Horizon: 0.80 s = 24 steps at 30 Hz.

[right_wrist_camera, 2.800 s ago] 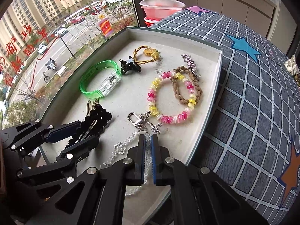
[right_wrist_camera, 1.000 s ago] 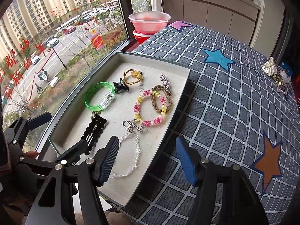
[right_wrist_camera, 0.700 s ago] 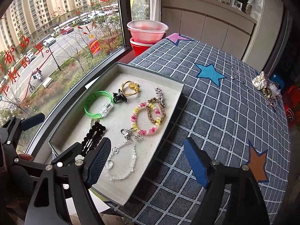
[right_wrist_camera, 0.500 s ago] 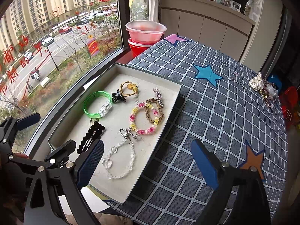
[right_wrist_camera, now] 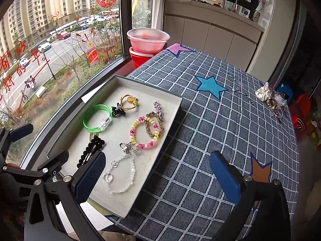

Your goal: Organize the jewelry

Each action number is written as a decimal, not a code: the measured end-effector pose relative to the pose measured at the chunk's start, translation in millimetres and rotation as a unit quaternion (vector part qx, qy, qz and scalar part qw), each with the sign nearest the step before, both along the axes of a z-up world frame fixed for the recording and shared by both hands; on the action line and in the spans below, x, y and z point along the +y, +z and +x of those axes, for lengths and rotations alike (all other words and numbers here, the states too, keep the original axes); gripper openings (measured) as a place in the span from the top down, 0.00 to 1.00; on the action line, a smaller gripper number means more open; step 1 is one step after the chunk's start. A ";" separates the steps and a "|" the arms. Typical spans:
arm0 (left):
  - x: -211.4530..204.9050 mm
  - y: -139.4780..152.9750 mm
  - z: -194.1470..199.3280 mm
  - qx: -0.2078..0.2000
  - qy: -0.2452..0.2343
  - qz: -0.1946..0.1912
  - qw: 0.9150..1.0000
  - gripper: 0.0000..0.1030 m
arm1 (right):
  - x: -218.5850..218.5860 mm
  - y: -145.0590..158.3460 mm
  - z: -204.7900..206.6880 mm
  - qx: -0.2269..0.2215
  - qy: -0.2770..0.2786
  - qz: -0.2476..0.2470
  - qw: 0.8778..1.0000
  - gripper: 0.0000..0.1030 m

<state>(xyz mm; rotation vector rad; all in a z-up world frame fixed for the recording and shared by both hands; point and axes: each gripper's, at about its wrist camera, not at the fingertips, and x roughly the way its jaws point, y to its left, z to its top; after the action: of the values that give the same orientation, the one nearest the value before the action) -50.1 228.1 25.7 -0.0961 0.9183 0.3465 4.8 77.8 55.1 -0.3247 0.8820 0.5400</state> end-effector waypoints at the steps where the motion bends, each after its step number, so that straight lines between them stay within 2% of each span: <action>1: -0.4 0.1 -0.1 0.000 0.000 0.001 1.000 0.00 | -0.4 -0.1 0.7 0.001 -0.001 0.002 1.000 0.00; 24: -5.1 0.4 -1.0 0.004 -0.004 0.007 1.000 0.00 | -3.8 -2.8 3.7 0.007 -0.005 0.006 1.000 0.00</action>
<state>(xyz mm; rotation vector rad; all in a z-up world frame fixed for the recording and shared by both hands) -51.1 223.0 26.0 -0.0789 0.9244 0.3468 8.5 74.0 52.2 -0.3044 0.8938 0.5388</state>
